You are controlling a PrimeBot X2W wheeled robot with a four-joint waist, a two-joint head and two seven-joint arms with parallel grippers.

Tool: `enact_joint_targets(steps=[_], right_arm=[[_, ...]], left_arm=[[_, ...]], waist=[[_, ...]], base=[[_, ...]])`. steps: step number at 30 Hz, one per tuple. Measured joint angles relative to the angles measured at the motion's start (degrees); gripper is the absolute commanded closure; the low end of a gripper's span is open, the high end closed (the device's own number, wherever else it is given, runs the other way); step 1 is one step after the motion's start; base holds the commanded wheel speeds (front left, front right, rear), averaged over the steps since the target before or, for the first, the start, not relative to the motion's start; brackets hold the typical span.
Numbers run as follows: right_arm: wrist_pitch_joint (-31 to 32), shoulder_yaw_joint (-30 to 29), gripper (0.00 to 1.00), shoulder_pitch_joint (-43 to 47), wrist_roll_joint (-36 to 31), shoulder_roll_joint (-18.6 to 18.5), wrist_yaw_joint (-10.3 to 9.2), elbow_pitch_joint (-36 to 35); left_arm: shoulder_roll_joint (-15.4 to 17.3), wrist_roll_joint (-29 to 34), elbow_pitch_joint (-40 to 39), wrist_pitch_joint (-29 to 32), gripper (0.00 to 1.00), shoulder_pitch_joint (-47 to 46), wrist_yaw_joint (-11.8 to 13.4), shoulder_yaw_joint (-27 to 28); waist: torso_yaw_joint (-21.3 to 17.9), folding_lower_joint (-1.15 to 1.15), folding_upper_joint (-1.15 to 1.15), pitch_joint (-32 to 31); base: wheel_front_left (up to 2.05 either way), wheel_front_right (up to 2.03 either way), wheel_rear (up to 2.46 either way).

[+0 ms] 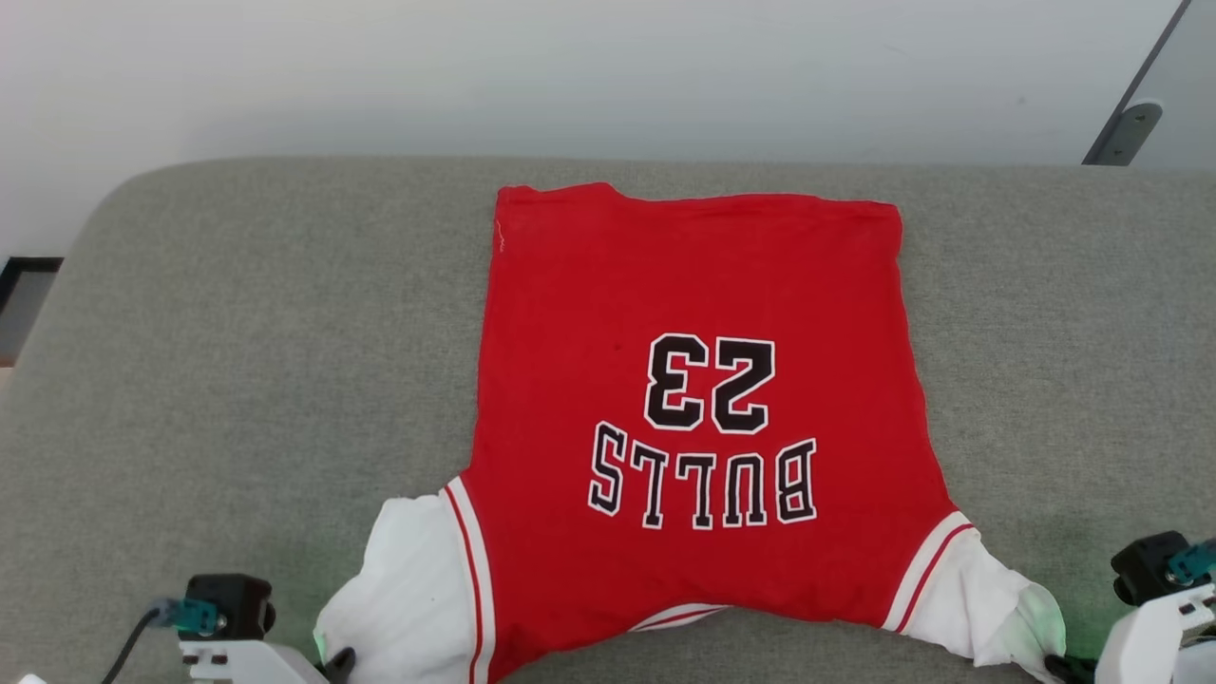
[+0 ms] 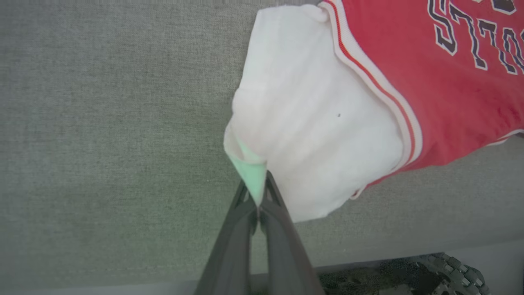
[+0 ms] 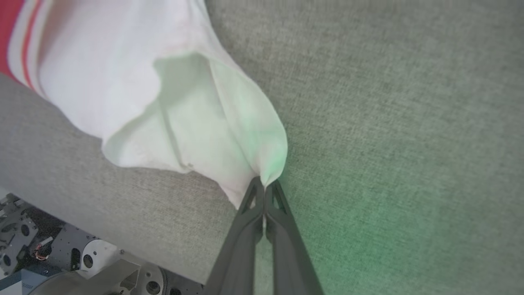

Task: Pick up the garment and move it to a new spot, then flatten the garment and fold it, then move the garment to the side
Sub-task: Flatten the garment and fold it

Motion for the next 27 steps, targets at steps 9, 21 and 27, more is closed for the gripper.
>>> enact_joint_targets(steps=[9,21,27], right_arm=[[5.28,-4.61,0.00,0.05,-3.85,2.37,-0.01,-6.04],[7.49,-14.93,0.00,-5.96,-8.94,5.13,-0.01,-17.89],[2.35,-15.70,0.00,-18.83,-12.40,8.59,-0.01,-12.26]], left_arm=[[-1.42,0.41,0.99,-0.98,1.00,-0.36,-0.26,0.10],[-2.65,1.80,0.16,-1.97,1.00,-2.04,-0.42,0.51],[-4.13,2.97,-0.01,-2.21,1.00,-4.74,-0.96,0.49]], waist=[[-0.29,0.00,0.00,0.77],[0.33,0.00,0.00,3.19],[1.30,0.00,0.00,5.75]], base=[[0.00,0.00,0.00],[0.00,0.00,0.00],[0.00,0.00,0.00]])
